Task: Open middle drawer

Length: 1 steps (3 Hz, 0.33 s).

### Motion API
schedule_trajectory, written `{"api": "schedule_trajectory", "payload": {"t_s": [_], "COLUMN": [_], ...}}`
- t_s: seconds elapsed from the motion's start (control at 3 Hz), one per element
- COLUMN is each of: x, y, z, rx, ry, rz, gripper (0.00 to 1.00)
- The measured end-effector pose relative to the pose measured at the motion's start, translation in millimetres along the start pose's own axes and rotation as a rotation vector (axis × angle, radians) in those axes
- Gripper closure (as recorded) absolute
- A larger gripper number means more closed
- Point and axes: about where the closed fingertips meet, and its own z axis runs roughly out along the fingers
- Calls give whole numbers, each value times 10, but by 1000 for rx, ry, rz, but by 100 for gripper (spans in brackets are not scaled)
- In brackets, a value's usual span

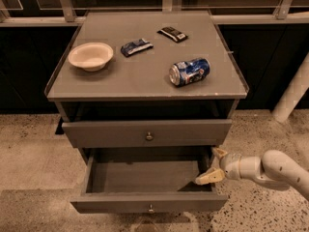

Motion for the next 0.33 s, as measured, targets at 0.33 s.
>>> {"api": "schedule_trajectory", "payload": {"t_s": [0.33], "x": [0], "y": [0], "z": [0], "rx": [0], "ry": [0], "rz": [0], "gripper": [0]}}
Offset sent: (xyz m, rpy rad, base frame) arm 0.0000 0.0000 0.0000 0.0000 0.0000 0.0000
